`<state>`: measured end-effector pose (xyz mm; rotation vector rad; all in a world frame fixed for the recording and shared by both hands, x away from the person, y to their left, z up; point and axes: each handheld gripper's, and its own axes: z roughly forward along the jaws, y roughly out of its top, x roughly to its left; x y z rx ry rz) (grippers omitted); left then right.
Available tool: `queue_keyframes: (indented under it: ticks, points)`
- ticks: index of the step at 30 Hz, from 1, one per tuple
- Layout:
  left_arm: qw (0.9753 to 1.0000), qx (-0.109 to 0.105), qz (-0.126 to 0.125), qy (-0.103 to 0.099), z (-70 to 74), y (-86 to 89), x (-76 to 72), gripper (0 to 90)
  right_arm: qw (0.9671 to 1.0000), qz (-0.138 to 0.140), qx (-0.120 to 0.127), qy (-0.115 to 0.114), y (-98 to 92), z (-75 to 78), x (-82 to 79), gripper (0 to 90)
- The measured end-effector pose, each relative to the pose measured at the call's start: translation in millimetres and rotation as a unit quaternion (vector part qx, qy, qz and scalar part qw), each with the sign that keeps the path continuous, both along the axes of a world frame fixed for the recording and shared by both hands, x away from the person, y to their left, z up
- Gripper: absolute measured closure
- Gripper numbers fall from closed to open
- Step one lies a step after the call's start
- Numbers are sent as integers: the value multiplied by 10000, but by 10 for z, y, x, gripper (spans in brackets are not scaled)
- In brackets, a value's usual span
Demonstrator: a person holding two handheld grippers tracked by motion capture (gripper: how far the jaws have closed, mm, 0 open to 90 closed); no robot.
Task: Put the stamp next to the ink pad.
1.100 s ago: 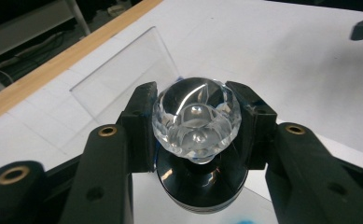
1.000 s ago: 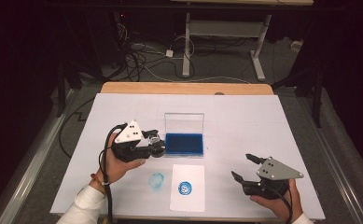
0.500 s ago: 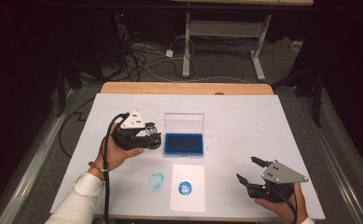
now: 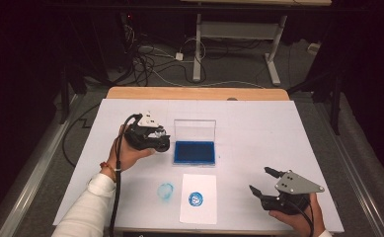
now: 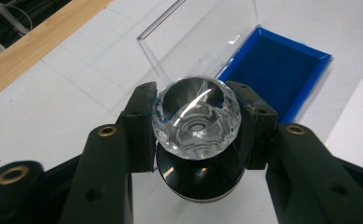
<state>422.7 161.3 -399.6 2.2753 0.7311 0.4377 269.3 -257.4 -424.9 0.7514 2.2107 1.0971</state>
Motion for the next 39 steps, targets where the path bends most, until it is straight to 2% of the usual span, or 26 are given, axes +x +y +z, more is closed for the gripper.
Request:
queue_keyframes:
  ticks: [4, 9, 13, 16, 24, 27, 30, 32, 34, 39]
  points:
    - [9999, 134, 102, -34, -95, -25, 69, 546, 10000, -13, 0, 13, -3, -6, 5, 281]
    - [9997, 83, 207, 76, -213, -24, 149, 545, 10000, 16, -20, 46, 3, -18, 6, 282]
    - [9992, 196, 326, 150, -321, -32, 185, 544, 10000, 22, -39, 61, 4, -27, 6, 282]
    - [9991, 178, 317, 221, -383, -31, 187, 544, 10000, 29, -45, 79, 1, -29, 4, 282]
    - [9994, 3, 243, 237, -423, -30, 139, 543, 9999, 53, -104, 119, 14, -48, 10, 282]
    - [9996, -1, 194, 212, -430, -43, 107, 541, 9998, 72, -118, 124, 26, -51, 6, 282]
    - [9995, -26, 201, 235, -430, -44, 102, 505, 9998, 66, -122, 131, 28, -53, 10, 281]
    - [9995, -28, 256, 208, -434, -38, 104, 479, 9998, 71, -134, 135, 32, -57, 13, 281]
    - [9991, -147, 370, 172, -428, -18, 102, 427, 9998, 88, -152, 134, 36, -60, 11, 281]
    - [9986, -235, 420, -203, -332, 20, 53, 381, 9997, 90, -184, 143, 42, -68, 7, 281]
